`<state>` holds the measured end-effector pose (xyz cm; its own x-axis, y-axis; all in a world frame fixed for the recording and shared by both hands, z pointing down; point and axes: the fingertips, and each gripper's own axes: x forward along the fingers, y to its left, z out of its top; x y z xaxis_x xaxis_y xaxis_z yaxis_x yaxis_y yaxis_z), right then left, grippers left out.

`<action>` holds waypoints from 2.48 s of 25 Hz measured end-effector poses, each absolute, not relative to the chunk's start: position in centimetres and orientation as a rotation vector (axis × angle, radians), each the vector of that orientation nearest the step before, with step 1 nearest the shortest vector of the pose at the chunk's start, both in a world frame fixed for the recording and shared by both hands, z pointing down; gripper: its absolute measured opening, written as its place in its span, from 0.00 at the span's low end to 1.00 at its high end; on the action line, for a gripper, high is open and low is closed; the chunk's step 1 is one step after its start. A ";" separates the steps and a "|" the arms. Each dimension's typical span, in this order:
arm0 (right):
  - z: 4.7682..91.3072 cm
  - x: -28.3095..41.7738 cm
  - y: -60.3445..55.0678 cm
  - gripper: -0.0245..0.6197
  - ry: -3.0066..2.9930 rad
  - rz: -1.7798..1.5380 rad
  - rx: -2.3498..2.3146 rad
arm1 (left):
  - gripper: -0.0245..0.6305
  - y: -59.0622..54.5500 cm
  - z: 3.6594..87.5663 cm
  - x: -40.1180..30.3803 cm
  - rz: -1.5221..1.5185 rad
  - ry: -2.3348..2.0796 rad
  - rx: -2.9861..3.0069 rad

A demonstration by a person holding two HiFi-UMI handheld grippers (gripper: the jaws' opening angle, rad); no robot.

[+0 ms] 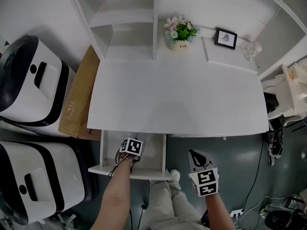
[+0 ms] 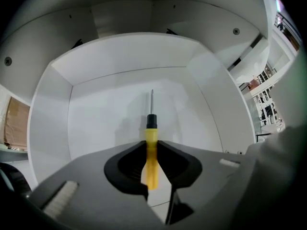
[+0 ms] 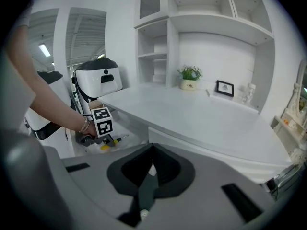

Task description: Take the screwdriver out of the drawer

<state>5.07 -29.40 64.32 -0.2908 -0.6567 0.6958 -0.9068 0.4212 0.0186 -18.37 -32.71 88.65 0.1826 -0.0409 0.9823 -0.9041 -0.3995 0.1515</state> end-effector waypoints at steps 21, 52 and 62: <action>57.4 3.6 -30.8 0.05 -2.170 0.360 1.322 | 0.16 -32.7 80.4 -17.0 1.336 -0.828 1.749; 43.4 2.6 -34.1 0.05 -2.401 0.041 1.380 | 0.16 -31.0 63.3 -16.6 1.012 -1.025 1.933; 38.7 1.4 -33.9 0.05 -2.466 -0.081 1.378 | 0.16 -34.1 52.7 -15.8 0.753 -1.258 2.157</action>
<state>1.40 -33.90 38.73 -0.4869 -0.8388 0.2437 -0.8210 0.5347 0.2001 -15.83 -34.08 52.72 0.4118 -0.5957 0.6896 -0.8892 -0.4281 0.1611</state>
